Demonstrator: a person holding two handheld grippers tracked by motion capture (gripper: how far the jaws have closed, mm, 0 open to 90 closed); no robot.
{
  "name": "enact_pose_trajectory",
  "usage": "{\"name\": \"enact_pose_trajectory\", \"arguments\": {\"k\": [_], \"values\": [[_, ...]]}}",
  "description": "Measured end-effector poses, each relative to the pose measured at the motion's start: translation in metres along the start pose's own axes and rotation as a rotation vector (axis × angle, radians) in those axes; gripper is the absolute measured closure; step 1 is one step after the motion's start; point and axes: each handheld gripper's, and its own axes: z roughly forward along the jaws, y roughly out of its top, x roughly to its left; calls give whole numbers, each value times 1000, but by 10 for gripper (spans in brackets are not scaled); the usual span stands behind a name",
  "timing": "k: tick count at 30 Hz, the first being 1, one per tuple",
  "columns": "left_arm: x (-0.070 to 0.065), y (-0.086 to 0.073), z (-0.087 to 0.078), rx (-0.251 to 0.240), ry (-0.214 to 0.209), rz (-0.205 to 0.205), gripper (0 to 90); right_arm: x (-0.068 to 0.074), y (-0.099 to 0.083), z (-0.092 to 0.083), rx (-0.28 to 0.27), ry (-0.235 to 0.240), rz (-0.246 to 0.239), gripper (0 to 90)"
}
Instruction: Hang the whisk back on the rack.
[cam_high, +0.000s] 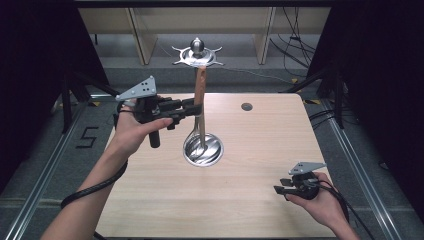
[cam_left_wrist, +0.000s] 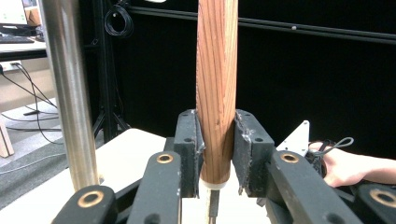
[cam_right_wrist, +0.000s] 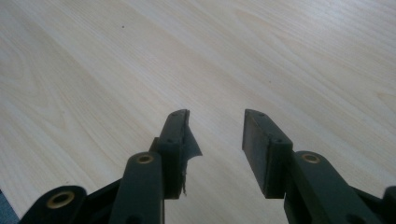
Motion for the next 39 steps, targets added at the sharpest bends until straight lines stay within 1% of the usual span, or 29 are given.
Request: {"name": "enact_pose_trajectory", "arguments": {"k": [1, 5, 7, 10, 11, 17, 29, 34, 35, 36, 39], "values": [[0, 0, 0, 0, 1, -2, 721, 1, 0, 0, 6, 2, 11, 614], [3, 0, -1, -4, -1, -11, 720, 1, 1, -1, 12, 4, 4, 614], [4, 0, -1, -1, -2, -16, 721, -1, 1, 0, 0, 1, -21, 614], [5, 1, 0, 4, -4, -14, 721, -1, 1, 0, 5, 1, -17, 615], [5, 0, 1, 3, -7, -15, 721, 0, 1, 0, 12, 7, -6, 614], [7, -1, 3, -1, -20, -28, 720, 0, 1, -1, 10, 6, -8, 615], [11, -1, 3, -10, -27, -47, 720, 0, 1, 0, 13, 8, -10, 615], [14, -3, 4, -22, -34, -66, 720, 0, 1, 0, 14, 10, -5, 614], [14, -4, 4, -26, -37, -75, 720, 0, 0, 0, 12, 11, 7, 615], [15, -5, 4, -26, -36, -75, 720, 0, 0, 0, 12, 9, 10, 615], [17, -7, 4, -35, -36, -89, 719, 0, 0, 0, 6, 7, 6, 615]]}}
